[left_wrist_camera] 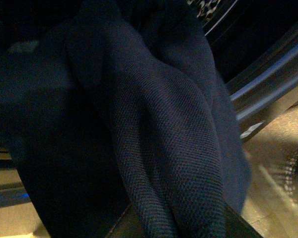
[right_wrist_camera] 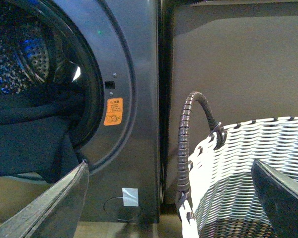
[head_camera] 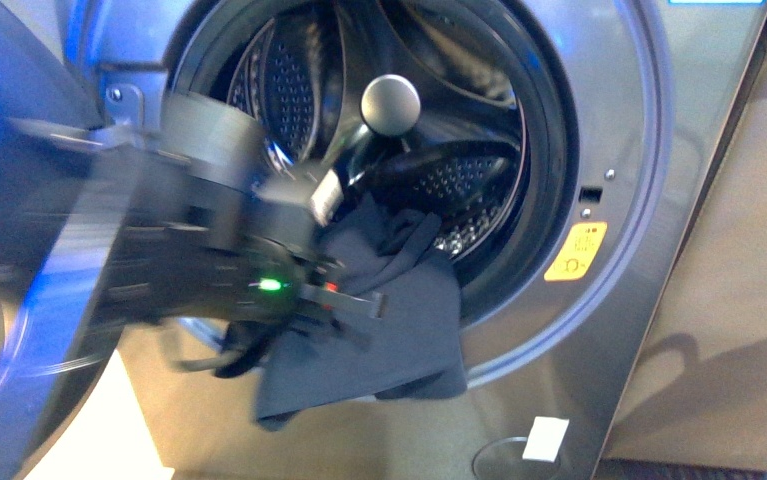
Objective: Collect clothes from washing machine
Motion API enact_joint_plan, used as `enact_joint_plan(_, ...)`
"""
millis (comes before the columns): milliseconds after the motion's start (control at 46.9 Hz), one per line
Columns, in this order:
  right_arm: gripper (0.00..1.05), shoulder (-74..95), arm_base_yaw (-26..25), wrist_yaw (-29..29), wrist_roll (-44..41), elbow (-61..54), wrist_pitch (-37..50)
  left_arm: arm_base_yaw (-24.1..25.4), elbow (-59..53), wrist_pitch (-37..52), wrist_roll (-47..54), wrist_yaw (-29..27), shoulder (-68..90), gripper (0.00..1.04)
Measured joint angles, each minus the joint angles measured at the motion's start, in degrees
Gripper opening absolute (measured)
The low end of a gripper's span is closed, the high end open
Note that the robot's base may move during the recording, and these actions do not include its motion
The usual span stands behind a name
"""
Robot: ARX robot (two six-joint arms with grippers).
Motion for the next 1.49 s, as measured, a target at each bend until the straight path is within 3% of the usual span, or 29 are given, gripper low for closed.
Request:
enact_joint_plan(192, 0.97, 0.0, 0.0, 0.0, 0.0, 0.0, 0.0, 2.14, -6.99, 2.03, 0.9, 4.28, -15.65, 0.08)
enact_joint_plan(406, 0.97, 0.0, 0.0, 0.0, 0.0, 0.0, 0.0, 3.52, -5.53, -3.89, 0.87, 9.05, -28.09, 0.08)
enact_joint_plan(918, 0.97, 0.0, 0.0, 0.0, 0.0, 0.0, 0.0, 2.19, 25.81, -27.93, 1.18, 15.34, -30.97, 0.08)
enact_joint_plan(1238, 0.97, 0.0, 0.0, 0.0, 0.0, 0.0, 0.0, -1.79, 50.45, -46.99, 2.54, 16.13, -22.56, 0.08)
enact_joint_plan(1494, 0.97, 0.0, 0.0, -0.02, 0.0, 0.0, 0.0, -6.62, 61.26, -53.51, 3.61, 15.8, -17.79, 0.08)
